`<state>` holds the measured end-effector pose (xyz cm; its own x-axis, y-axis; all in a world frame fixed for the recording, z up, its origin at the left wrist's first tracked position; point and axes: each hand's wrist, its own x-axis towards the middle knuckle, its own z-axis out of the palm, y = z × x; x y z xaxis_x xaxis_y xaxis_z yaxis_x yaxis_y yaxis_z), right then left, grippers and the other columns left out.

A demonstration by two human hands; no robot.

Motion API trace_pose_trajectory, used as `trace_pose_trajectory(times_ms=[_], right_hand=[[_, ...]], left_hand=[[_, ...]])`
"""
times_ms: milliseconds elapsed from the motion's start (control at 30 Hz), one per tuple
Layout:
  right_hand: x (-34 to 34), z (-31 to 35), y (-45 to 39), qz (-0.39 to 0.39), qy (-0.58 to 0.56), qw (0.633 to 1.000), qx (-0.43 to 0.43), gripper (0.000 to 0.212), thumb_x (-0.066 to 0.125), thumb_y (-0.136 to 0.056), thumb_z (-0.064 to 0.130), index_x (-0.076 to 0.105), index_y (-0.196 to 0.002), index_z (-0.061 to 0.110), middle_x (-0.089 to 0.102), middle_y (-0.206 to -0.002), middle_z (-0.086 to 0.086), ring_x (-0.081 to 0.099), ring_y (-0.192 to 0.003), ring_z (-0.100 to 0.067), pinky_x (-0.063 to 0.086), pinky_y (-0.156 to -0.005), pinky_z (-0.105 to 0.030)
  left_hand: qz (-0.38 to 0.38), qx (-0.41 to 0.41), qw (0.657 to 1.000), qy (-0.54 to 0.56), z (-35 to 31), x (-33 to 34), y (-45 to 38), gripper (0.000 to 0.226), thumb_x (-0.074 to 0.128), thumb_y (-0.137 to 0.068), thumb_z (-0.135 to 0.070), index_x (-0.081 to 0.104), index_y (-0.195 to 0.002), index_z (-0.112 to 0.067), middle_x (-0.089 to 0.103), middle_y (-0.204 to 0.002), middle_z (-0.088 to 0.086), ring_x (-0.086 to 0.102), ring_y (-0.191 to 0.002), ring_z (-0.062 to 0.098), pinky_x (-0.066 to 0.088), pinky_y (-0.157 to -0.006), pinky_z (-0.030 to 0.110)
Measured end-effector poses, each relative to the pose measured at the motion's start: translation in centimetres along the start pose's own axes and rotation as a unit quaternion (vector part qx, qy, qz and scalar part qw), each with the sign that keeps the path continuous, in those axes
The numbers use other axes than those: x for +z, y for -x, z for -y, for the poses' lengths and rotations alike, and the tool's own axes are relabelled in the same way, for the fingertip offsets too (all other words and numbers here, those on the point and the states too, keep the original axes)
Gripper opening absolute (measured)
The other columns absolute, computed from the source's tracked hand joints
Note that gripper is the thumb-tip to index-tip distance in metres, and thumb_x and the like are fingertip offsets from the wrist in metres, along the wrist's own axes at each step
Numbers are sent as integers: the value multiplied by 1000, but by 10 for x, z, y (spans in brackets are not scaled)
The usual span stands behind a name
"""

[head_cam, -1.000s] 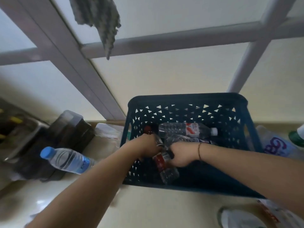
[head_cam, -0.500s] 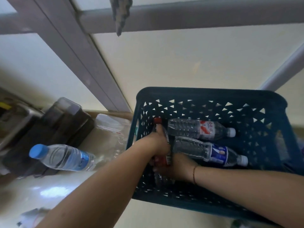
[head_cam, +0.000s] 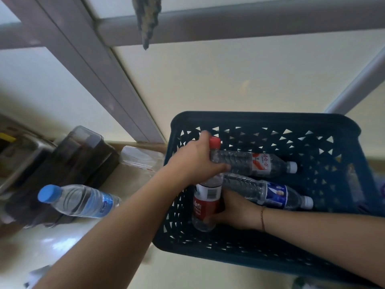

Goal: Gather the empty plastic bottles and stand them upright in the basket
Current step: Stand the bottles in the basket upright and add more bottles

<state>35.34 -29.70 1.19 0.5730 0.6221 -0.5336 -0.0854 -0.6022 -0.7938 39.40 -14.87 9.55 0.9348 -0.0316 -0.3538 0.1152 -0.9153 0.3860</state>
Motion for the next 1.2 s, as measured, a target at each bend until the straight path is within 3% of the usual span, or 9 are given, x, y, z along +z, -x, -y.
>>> trace_pose_trajectory(times_ms=[133, 233, 300, 667, 833, 933, 1067, 1133, 1200], right_hand=[[2, -5, -3, -4, 48, 999, -11, 74, 86, -65, 28, 49, -128, 30, 62, -125, 10, 55, -113, -3, 43, -96, -17], [12, -6, -12, -11, 120, 993, -16, 62, 82, -63, 39, 50, -116, 38, 67, -115, 9, 62, -105, -10, 52, -91, -28], [19, -3, -18, -5, 148, 989, -26, 48, 76, -70, 36, 52, -111, 33, 68, -111, 6, 64, -100, -14, 53, -86, -31], [26, 8, -15, 0, 178, 976, -123, 32, 69, -81, 20, 62, -113, 18, 66, -118, -5, 61, -108, -17, 41, -79, -18], [5, 18, -10, 53, 273, 950, -139, 16, 57, -89, 24, 63, -102, 16, 68, -103, -8, 64, -91, -25, 55, -80, -41], [-36, 35, 0, 18, 295, 946, -132, 18, 48, -94, 16, 63, -101, 9, 65, -106, -11, 59, -94, -23, 50, -81, -31], [-97, 27, 20, -107, 344, 932, -25, 13, 54, -90, 31, 50, -78, 31, 62, -88, -1, 62, -85, -20, 52, -72, -32], [-116, 10, 34, -104, 352, 929, 56, 12, 61, -85, 38, 56, -90, 28, 63, -89, 2, 64, -80, -17, 57, -71, -33], [-123, -2, 42, -70, 396, 906, 134, 41, 68, -81, 37, 54, -115, 20, 64, -104, -2, 67, -91, -20, 59, -76, -33]], left_hand=[[12, 140, 986, -89, -6, -26, 33, 44, 70, -74, -62, 41, -88, -33, 55, -74, -11, 57, -67, 15, 41, -57, 26], [88, 221, 956, -170, 4, -42, 63, 28, 46, -76, -55, 46, -94, -34, 60, -85, -9, 60, -72, 17, 45, -61, 28], [144, 250, 932, -218, 13, -49, 81, 46, 29, -71, -55, 48, -108, -35, 58, -100, -10, 61, -79, 19, 51, -66, 33], [188, 264, 926, -194, 15, -40, 88, 44, 63, -76, -49, 51, -116, -37, 56, -117, -14, 57, -103, 13, 50, -82, 33], [224, 242, 931, -155, -5, -54, 80, 52, 62, -82, -59, 44, -127, -40, 54, -126, -17, 58, -108, 10, 50, -89, 34], [180, 247, 943, -134, -28, -52, 46, 43, 58, -91, -49, 46, -130, -36, 55, -125, -13, 59, -105, 11, 49, -89, 33], [144, 205, 955, -159, -56, -20, -8, 51, 55, -93, -44, 42, -137, -22, 54, -131, 4, 57, -116, 26, 46, -94, 36], [165, 194, 949, -186, -68, -2, -28, 58, 57, -92, -45, 39, -141, -19, 52, -138, 9, 54, -122, 30, 45, -99, 39], [202, 182, 938, -217, -73, 15, -42, 65, 61, -91, -41, 34, -146, -19, 47, -144, 11, 51, -126, 31, 43, -101, 39]])
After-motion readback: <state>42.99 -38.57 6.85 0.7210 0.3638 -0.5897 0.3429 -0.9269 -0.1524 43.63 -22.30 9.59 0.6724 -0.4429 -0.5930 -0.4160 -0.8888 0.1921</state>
